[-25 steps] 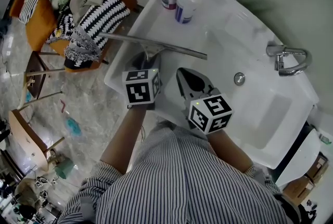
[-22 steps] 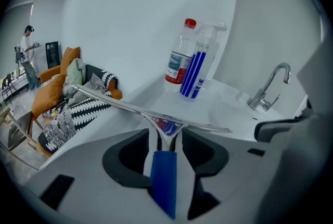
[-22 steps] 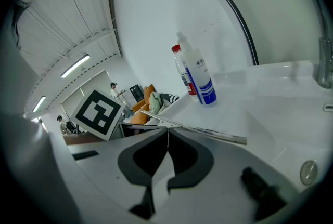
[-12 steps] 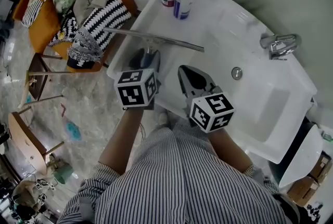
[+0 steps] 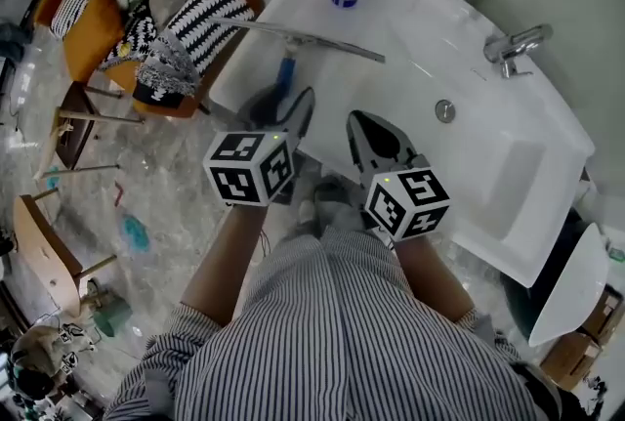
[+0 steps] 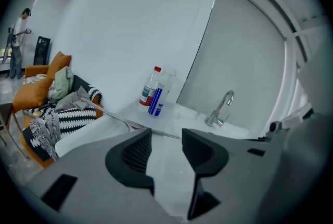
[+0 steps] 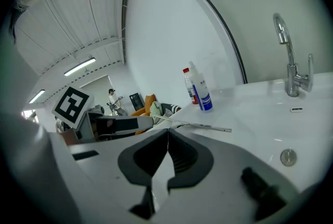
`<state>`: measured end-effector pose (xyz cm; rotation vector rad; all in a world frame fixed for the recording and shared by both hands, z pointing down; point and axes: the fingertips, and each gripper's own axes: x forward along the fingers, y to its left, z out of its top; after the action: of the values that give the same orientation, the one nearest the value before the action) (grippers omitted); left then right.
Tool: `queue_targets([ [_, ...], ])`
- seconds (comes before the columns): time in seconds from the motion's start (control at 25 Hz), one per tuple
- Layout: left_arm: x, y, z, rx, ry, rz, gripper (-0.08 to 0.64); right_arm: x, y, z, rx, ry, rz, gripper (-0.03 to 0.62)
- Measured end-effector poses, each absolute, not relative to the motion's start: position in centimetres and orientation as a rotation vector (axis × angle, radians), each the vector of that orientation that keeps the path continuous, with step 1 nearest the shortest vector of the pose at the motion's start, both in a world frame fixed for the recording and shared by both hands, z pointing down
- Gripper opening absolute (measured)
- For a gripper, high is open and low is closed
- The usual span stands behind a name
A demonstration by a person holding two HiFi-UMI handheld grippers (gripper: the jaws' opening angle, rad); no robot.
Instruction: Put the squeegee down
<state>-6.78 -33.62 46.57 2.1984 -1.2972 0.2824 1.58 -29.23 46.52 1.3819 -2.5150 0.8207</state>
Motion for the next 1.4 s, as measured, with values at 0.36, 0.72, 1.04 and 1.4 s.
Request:
queue_targets([
  [0.36,-7.9,-27.0,43.7,2.291,-1.337,0.166,0.109,1.4,-22.9,45.2,1.442,-2.509,0.756,0.015],
  [0.72,-9.3,-21.6,41.8,2.388,-1.417,0.151,0.016,0.4,-18.2,42.0,1.513,-2.570,0.678,0.015],
  [1.04,-9.0,-17.7,41.6,2.384,-1.391,0.157,0.013,-0.4,-15.9,39.2,1.543,-2.613,0.525,0.015],
  [1.4,-6.1,-17.2,39.9,2.351,-1.428,0.088,0.012,1.4,-15.6,38.9,1.400,-2.620,0.480,0.015],
])
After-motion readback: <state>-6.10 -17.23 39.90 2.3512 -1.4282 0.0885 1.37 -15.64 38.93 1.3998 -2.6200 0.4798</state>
